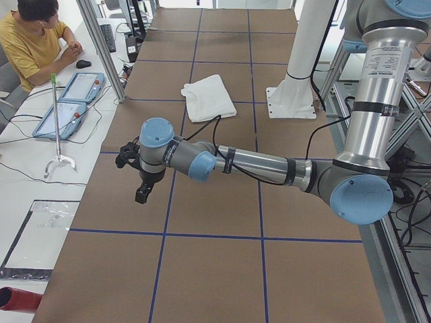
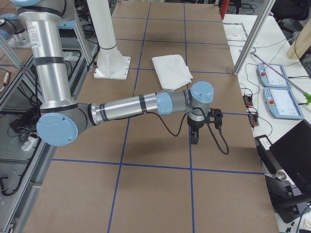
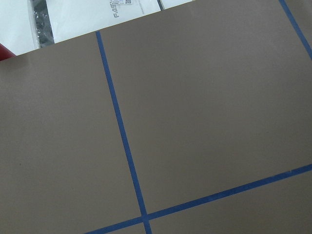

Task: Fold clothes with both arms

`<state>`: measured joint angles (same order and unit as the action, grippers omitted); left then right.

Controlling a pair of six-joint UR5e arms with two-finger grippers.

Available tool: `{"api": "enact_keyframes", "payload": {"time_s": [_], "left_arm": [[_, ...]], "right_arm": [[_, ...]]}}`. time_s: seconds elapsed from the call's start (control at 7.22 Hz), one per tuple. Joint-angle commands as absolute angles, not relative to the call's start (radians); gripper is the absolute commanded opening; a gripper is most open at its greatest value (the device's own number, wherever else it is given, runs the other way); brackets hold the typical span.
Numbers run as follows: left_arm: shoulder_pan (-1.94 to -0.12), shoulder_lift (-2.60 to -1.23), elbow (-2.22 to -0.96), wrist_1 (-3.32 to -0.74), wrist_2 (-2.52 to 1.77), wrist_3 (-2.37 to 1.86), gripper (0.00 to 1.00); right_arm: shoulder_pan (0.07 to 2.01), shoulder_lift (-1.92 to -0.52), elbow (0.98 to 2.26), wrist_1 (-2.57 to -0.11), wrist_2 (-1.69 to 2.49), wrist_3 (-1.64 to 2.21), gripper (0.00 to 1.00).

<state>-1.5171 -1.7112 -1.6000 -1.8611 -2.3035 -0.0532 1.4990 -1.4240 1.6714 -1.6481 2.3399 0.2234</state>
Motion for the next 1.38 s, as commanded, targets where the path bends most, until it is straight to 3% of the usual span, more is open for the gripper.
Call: {"api": "enact_keyframes", "payload": {"time_s": [0.0, 1.25], "left_arm": [[-1.517, -1.717, -1.603, -1.862, -2.304, -0.051, 1.00], [-1.516, -1.716, -1.634, -1.862, -2.304, -0.055, 1.00]], "right_arm": [[1.499, -1.417, 1.667, -1.647, 2.335, 0.225, 1.00], [1.499, -1.411, 1.631, -1.649, 2.362, 0.233, 1.00]]}}
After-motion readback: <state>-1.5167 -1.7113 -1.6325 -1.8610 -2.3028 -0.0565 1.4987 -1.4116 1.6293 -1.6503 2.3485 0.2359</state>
